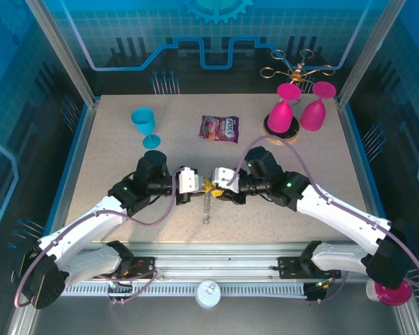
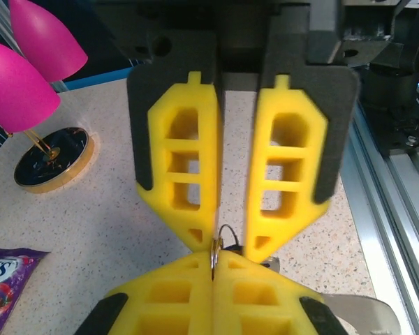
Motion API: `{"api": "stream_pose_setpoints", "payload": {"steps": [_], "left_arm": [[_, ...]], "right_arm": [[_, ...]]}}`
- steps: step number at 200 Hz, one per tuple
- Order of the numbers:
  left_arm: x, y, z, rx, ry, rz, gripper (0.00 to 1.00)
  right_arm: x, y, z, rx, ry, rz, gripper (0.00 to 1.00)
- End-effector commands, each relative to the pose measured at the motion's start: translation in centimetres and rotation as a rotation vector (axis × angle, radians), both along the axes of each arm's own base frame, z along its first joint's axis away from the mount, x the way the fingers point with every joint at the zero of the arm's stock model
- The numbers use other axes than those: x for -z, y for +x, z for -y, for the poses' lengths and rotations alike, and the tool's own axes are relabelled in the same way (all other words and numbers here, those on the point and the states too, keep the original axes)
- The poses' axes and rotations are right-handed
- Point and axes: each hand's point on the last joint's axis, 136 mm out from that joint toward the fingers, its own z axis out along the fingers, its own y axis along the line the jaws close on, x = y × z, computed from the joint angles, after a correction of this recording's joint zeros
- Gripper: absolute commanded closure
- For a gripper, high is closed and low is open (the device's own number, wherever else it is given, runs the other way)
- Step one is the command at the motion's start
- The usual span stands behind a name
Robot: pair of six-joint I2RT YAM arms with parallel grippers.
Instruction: Put the keys on the keyring
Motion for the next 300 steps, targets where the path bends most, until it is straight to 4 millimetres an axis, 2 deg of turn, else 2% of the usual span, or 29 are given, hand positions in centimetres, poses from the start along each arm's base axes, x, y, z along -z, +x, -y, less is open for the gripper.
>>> {"api": "stream_pose_setpoints", "payload": {"steps": [1, 23, 68, 93, 101, 117, 133, 165, 175, 185, 194, 206, 224, 231, 234, 262, 276, 300], "left_arm": [[-2.1, -1.6, 0.6, 0.087, -0.103, 0.064, 1.0], [-2.5, -2.3, 0.7, 0.121, -0.136, 0.063, 1.0], [-2.5, -2.6, 0.8, 0.132, -0.137, 0.051, 1.0], [-2.6, -2.6, 0.8, 0.136, -0.142, 0.047, 1.0], [-2.5, -2.6, 0.8, 0.137, -0.141, 0.044, 1.0], [-2.4, -2.5, 0.8, 0.129, -0.138, 0.047, 1.0], [-2.4, -2.5, 0.8, 0.127, -0.137, 0.05, 1.0], [-2.4, -2.5, 0.8, 0.13, -0.137, 0.047, 1.0], [-2.4, -2.5, 0.8, 0.131, -0.139, 0.048, 1.0], [-2.4, -2.4, 0.8, 0.129, -0.14, 0.047, 1.0], [-2.4, -2.2, 0.8, 0.116, -0.137, 0.051, 1.0], [-2.4, -1.7, 0.7, 0.086, -0.127, 0.053, 0.76], [-1.6, -1.1, 0.3, 0.052, -0.06, 0.067, 0.71], [-1.2, -0.8, 0.1, 0.037, -0.025, 0.071, 0.71], [-1.1, -0.7, 0.1, 0.032, -0.008, 0.073, 0.71], [0.1, -0.6, -0.2, 0.031, 0.098, 0.099, 0.76], [0.2, -0.6, -0.1, 0.035, 0.118, 0.102, 0.82], [-0.4, -0.4, 0.0, 0.032, 0.108, 0.104, 0.93]], "right_arm": [[-1.8, -0.4, -0.4, -0.028, 0.172, -0.018, 0.74], [-0.9, -0.4, -0.5, -0.023, 0.158, -0.04, 0.78], [-1.5, -0.9, -0.3, -0.034, 0.208, -0.023, 0.79], [-1.8, -1.1, -0.2, -0.046, 0.224, -0.022, 0.85], [-1.9, -1.2, -0.2, -0.048, 0.229, -0.024, 0.84], [-2.0, -1.4, 0.0, -0.052, 0.238, -0.029, 0.75], [-2.0, -1.5, 0.1, -0.052, 0.237, -0.03, 0.74], [-2.1, -1.6, 0.1, -0.059, 0.244, -0.034, 0.84], [-2.2, -1.7, 0.1, -0.066, 0.247, -0.037, 0.9], [-2.2, -1.6, -0.1, -0.07, 0.245, -0.042, 1.0], [-2.1, -1.4, -0.1, -0.063, 0.228, -0.047, 1.0], [-1.9, -1.2, 0.1, -0.052, 0.187, -0.045, 1.0], [-1.6, -1.3, 0.2, -0.057, 0.101, -0.026, 1.0], [-1.1, -1.5, 0.3, -0.061, 0.062, -0.031, 1.0], [-1.9, -1.4, 0.1, -0.064, 0.063, -0.013, 1.0], [-2.1, -1.6, -0.5, -0.093, -0.053, 0.01, 1.0], [-2.6, -1.9, -1.1, -0.115, -0.088, 0.019, 1.0], [-2.1, -2.2, -1.8, -0.139, -0.172, 0.053, 1.0]]}}
